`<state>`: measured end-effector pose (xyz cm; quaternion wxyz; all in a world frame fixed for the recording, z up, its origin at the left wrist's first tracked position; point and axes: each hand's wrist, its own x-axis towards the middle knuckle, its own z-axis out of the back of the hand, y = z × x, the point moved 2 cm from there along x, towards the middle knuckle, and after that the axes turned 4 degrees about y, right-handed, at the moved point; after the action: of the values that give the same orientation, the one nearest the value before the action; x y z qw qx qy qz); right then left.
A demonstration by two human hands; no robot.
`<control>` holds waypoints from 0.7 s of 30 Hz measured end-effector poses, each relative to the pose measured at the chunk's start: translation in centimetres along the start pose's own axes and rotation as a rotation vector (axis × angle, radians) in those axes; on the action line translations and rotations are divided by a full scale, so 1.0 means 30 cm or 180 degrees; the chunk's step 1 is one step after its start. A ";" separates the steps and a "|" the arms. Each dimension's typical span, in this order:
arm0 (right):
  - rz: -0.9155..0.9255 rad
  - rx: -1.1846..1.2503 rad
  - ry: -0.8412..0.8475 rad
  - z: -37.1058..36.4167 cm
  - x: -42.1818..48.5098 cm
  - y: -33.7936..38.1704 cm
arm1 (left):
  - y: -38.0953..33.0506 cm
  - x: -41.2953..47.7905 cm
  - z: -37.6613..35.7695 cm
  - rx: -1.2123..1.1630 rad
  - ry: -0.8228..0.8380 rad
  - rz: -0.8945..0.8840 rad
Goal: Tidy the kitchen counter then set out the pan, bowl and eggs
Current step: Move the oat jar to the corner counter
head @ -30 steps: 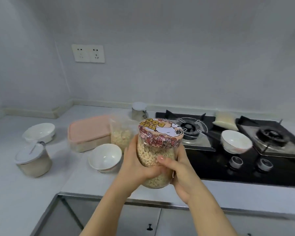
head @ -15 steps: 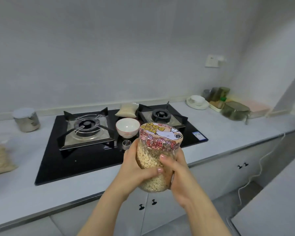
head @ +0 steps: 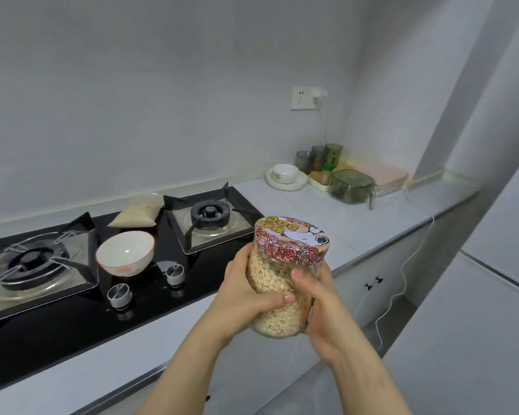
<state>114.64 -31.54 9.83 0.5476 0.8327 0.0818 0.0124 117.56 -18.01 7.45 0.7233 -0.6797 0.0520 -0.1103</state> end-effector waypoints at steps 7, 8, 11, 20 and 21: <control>0.0118 0.0010 -0.0236 0.144 0.299 0.098 | 0.006 0.375 -0.054 -0.0139 0.0245 -0.0016; 0.0127 0.0013 -0.0258 0.165 0.355 0.118 | 0.004 0.440 -0.060 -0.0173 0.0264 -0.0037; 0.0081 -0.0096 -0.0291 0.213 0.503 0.170 | -0.001 0.613 -0.064 -0.0214 0.0262 -0.0048; -0.0060 -0.0341 -0.0343 0.410 0.834 0.235 | 0.051 0.978 -0.129 -0.0331 0.0338 0.0123; -0.0098 -0.0402 -0.0307 0.442 0.875 0.238 | 0.066 1.016 -0.139 -0.0357 0.0312 0.0152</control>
<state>142.87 -42.43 9.25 0.6025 0.7947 0.0672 -0.0310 146.39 -28.97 7.47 0.6831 -0.7115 0.1097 -0.1230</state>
